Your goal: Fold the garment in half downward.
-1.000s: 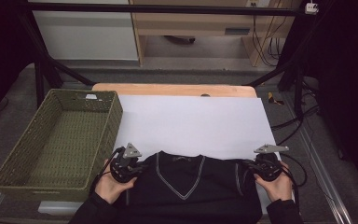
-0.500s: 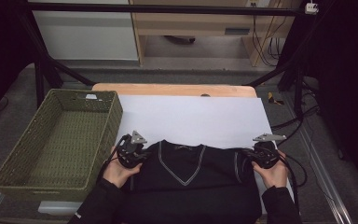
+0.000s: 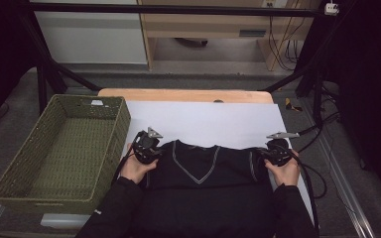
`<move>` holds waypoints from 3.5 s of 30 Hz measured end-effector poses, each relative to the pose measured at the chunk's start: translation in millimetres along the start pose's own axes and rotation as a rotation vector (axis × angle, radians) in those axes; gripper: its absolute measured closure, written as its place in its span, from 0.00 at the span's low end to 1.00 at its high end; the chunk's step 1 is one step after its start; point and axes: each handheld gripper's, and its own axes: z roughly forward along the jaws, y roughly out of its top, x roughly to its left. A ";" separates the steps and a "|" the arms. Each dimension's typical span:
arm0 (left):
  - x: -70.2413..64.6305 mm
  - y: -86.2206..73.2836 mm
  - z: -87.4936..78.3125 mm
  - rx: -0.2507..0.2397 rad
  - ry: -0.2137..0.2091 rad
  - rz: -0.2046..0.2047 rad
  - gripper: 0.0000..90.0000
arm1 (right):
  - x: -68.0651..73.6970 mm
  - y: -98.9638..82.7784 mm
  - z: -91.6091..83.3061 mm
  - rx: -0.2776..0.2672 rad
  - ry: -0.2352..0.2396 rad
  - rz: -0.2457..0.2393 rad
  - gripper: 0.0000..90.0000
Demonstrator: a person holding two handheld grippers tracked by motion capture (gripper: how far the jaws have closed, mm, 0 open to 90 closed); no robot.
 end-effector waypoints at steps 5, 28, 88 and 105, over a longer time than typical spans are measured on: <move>3.6 13.5 4.8 -0.026 0.013 0.002 0.91 | -6.3 10.1 1.9 -0.022 -0.024 0.009 0.95; 37.6 7.3 21.2 -0.174 -0.038 -0.102 0.51 | -17.4 20.6 11.6 -0.147 -0.018 0.030 0.57; -34.7 -71.7 -132.2 -0.309 -0.106 0.090 1.00 | 24.3 -33.8 -125.4 -0.274 0.257 -0.116 0.91; -52.8 -116.2 -107.4 -0.192 -0.174 0.092 0.68 | 40.3 -97.3 -117.6 -0.089 0.299 -0.091 0.66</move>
